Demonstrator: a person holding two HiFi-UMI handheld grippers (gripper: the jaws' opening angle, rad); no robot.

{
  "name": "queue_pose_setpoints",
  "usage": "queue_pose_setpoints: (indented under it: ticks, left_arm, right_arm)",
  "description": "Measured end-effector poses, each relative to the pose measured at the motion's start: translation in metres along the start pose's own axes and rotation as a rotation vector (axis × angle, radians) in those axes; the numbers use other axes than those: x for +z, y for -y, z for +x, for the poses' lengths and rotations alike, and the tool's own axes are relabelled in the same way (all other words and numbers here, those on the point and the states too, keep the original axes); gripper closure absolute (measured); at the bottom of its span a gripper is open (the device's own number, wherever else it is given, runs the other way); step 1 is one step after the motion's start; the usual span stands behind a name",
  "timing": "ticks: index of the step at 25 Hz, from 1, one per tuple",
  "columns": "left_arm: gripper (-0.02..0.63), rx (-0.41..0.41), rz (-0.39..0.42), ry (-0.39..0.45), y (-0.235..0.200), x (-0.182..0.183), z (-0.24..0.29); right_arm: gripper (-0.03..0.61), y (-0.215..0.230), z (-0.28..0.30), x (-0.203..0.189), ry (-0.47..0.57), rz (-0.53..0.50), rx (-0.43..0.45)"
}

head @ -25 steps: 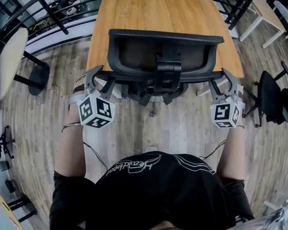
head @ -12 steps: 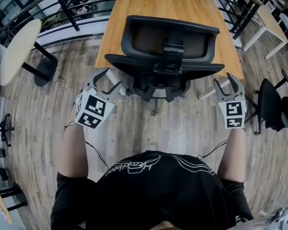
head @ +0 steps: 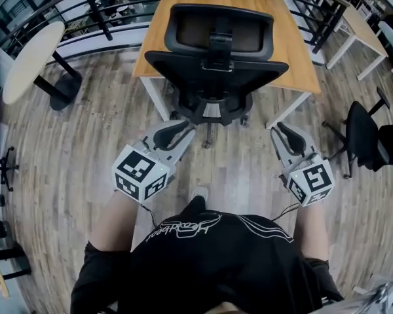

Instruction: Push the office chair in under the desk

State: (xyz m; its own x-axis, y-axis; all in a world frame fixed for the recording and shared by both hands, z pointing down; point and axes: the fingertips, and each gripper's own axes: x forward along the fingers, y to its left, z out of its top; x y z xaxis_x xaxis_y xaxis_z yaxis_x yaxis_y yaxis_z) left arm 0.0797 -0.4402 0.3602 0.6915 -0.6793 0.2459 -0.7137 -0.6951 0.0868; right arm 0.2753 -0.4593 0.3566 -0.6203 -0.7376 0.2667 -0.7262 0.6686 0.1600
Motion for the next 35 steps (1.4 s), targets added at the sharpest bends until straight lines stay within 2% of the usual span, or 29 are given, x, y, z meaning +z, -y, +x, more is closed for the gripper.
queue_pose_setpoints:
  ticks: [3, 8, 11, 16, 20, 28, 35]
  left_arm:
    - [0.594, -0.037, -0.072, 0.061, 0.051, 0.005, -0.018]
    - [0.606, -0.14, -0.183, 0.133, 0.134, 0.009, -0.053]
    - [0.606, -0.182, -0.209, 0.152, 0.177, 0.006, -0.071]
    - [0.606, -0.211, -0.176, 0.144, 0.24, -0.003, -0.085]
    - [0.606, -0.232, -0.191, 0.147, 0.277, -0.007, -0.094]
    - [0.606, -0.232, -0.186, 0.138, 0.309, -0.006, -0.102]
    - [0.606, -0.22, -0.183, 0.128, 0.319, -0.007, -0.107]
  right_arm:
    - [0.523, -0.047, -0.032, 0.006, 0.036, 0.057, 0.118]
    - [0.537, -0.111, -0.09, 0.014, 0.096, 0.209, 0.292]
    - [0.538, -0.137, -0.124, 0.015, 0.13, 0.299, 0.358]
    - [0.538, -0.167, -0.182, 0.011, 0.148, 0.304, 0.394]
    - [0.538, -0.182, -0.219, 0.007, 0.155, 0.33, 0.426]
    - [0.538, -0.188, -0.251, 0.006, 0.176, 0.347, 0.427]
    - [0.538, -0.191, -0.26, 0.007, 0.189, 0.354, 0.431]
